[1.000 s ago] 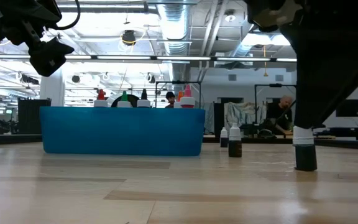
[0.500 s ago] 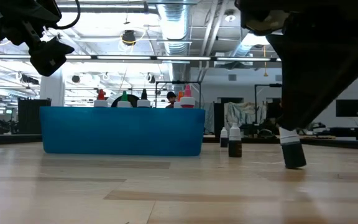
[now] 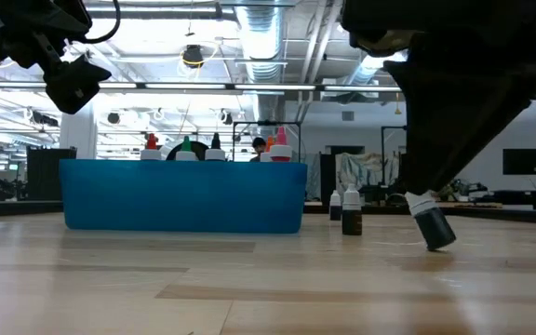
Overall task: Pick & Place food coloring
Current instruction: Put the small black food coloring bottle into the bin
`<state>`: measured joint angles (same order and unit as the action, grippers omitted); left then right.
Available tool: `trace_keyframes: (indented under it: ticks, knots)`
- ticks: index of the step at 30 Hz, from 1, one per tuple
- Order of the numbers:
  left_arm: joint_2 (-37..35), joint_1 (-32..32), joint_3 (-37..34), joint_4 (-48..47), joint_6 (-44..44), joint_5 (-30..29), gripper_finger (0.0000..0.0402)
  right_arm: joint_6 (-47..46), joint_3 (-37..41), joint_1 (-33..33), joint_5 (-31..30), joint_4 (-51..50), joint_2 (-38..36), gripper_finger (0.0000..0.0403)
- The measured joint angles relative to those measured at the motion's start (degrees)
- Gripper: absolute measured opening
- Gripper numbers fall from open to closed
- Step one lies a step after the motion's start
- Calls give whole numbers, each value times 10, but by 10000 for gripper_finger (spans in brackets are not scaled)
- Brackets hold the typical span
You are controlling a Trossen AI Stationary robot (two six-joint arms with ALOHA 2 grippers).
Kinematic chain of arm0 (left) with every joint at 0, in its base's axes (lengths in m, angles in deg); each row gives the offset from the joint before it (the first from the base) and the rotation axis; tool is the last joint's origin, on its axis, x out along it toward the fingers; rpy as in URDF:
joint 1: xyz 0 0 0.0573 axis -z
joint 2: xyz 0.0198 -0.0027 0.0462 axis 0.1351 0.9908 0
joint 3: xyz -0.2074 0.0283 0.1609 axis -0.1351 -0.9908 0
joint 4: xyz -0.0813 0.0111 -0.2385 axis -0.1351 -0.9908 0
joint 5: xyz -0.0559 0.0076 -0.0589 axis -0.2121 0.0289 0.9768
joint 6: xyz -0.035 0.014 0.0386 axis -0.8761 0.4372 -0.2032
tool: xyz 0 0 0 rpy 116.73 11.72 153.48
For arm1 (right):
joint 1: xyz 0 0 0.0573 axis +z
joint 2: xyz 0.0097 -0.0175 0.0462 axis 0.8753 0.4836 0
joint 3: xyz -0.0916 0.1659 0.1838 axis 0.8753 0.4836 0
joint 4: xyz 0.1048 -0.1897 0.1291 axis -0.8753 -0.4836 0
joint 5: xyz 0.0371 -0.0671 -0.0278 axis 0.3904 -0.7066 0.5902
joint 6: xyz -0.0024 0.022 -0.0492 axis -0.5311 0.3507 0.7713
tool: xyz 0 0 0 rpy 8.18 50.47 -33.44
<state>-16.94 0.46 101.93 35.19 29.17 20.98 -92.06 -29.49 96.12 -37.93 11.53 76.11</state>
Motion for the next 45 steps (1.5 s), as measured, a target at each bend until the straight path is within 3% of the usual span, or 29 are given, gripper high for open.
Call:
trace_keyframes:
  ticks: [22,29,45]
  knots:
    - [0,0,0,-1,0,-6,250,8,0,-11,0,-52,0,120]
    - [0,0,0,0,-7,-7,249,86,0,-57,77,-10,0,122]
    - [0,0,0,0,-21,-5,250,155,0,-93,122,-10,-10,220]
